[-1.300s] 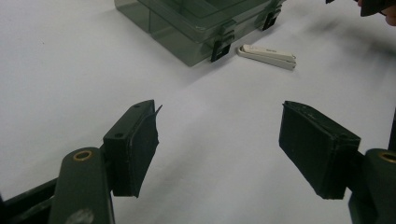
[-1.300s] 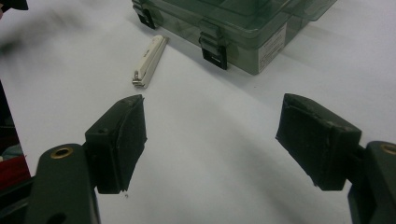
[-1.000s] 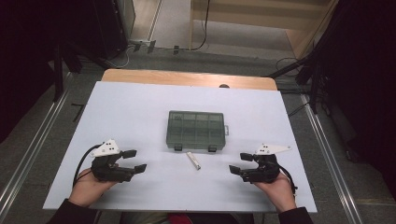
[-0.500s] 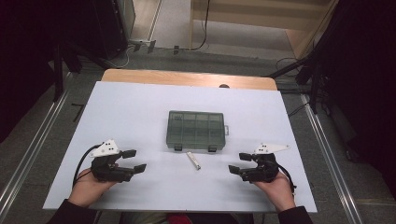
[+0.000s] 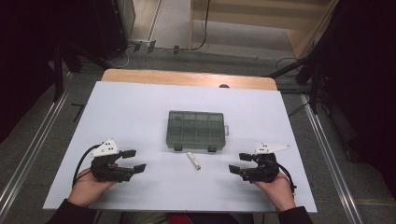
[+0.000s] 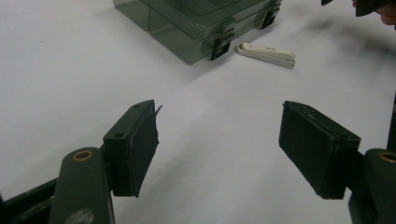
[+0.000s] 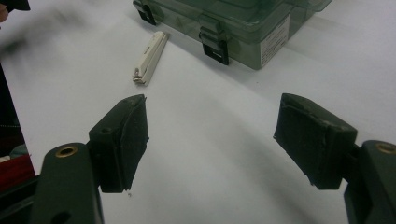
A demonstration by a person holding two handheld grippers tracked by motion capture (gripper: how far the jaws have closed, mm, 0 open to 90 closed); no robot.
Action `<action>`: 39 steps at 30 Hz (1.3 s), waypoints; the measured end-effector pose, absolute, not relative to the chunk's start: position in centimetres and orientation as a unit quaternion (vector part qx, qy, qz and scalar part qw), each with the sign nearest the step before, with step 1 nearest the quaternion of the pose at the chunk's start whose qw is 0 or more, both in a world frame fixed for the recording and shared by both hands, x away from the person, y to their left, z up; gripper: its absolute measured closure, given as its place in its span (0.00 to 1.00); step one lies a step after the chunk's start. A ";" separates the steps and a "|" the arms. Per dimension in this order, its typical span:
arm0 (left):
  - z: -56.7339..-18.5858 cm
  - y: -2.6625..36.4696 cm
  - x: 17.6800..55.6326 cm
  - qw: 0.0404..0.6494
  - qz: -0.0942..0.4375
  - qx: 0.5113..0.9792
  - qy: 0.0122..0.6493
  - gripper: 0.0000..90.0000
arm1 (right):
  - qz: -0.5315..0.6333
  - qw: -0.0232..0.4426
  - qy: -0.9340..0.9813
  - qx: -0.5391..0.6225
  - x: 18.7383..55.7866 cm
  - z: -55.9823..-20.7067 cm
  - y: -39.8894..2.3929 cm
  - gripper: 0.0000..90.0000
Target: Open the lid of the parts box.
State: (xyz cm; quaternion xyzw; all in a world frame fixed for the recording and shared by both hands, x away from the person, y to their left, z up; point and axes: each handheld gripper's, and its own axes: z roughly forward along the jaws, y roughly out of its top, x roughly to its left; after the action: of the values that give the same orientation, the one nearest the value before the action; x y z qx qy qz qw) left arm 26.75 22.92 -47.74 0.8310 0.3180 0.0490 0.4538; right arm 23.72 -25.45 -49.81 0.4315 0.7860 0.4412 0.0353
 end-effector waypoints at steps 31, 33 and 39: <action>-47.8 23.0 26.9 0.454 0.040 0.829 0.324 0.31 | 0.445 0.056 0.776 0.443 25.0 -49.1 -25.1 0.31; -47.8 23.0 26.9 0.455 0.039 0.828 0.325 0.31 | 0.447 0.058 0.777 0.440 25.2 -48.9 -25.0 0.31; -47.8 23.0 27.0 0.456 0.040 0.827 0.326 0.31 | 0.442 0.061 0.781 0.437 25.8 -48.7 -24.7 0.31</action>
State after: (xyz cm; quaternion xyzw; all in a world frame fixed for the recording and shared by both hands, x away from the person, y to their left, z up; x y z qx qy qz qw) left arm 26.97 23.04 -47.78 0.8274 0.3257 0.0399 0.4558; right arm 25.77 -24.74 -48.69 0.4370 0.7808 0.4423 0.0610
